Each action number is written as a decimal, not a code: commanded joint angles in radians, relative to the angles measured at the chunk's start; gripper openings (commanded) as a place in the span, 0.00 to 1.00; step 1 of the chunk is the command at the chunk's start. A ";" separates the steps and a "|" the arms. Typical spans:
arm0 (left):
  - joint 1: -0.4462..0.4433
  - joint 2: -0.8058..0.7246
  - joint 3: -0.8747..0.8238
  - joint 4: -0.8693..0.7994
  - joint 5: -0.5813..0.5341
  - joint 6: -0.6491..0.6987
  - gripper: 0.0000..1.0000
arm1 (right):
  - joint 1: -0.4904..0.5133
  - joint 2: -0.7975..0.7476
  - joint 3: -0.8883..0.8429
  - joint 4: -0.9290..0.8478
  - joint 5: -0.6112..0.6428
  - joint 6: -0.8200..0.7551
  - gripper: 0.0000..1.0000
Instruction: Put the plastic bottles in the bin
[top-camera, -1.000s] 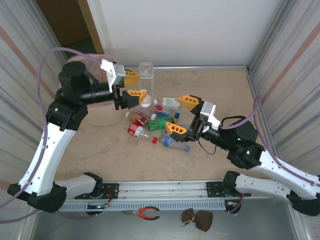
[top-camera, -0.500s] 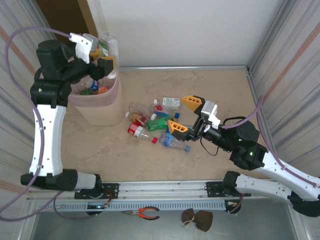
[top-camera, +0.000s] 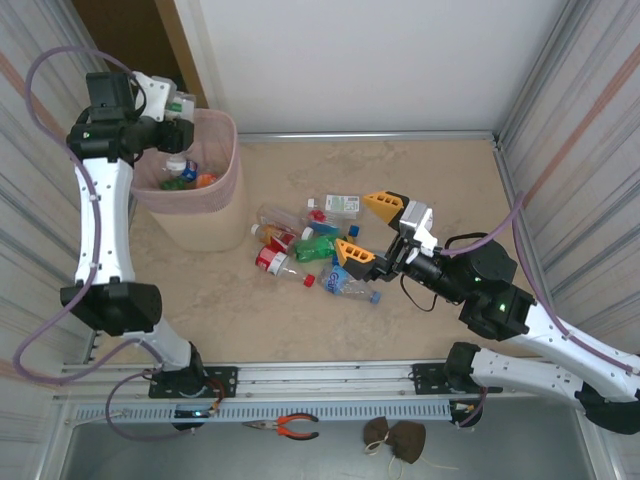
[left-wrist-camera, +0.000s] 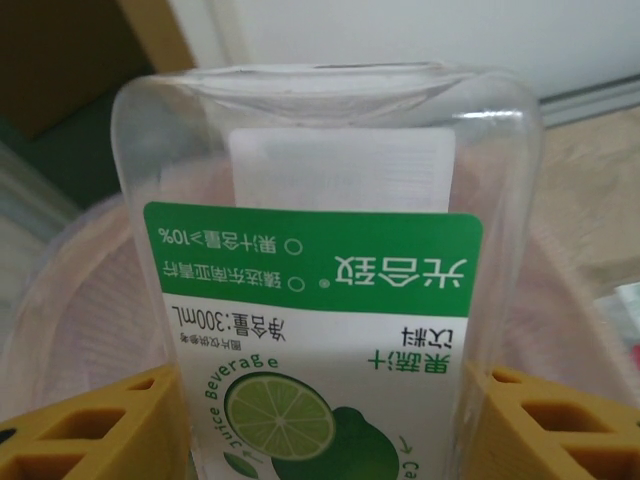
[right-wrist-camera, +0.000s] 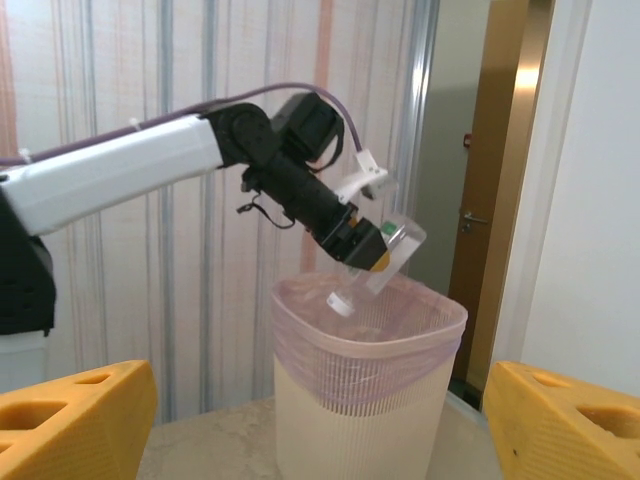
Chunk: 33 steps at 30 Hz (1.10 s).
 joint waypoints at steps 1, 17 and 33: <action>0.039 0.043 0.026 -0.087 -0.066 0.016 0.63 | -0.011 -0.004 -0.012 0.001 0.027 0.021 0.84; 0.077 0.261 -0.025 -0.142 -0.128 -0.009 0.63 | -0.036 -0.011 -0.029 -0.004 0.028 0.038 0.84; 0.079 0.240 -0.075 -0.107 -0.058 -0.042 0.79 | -0.067 -0.022 -0.032 -0.056 0.066 0.079 0.85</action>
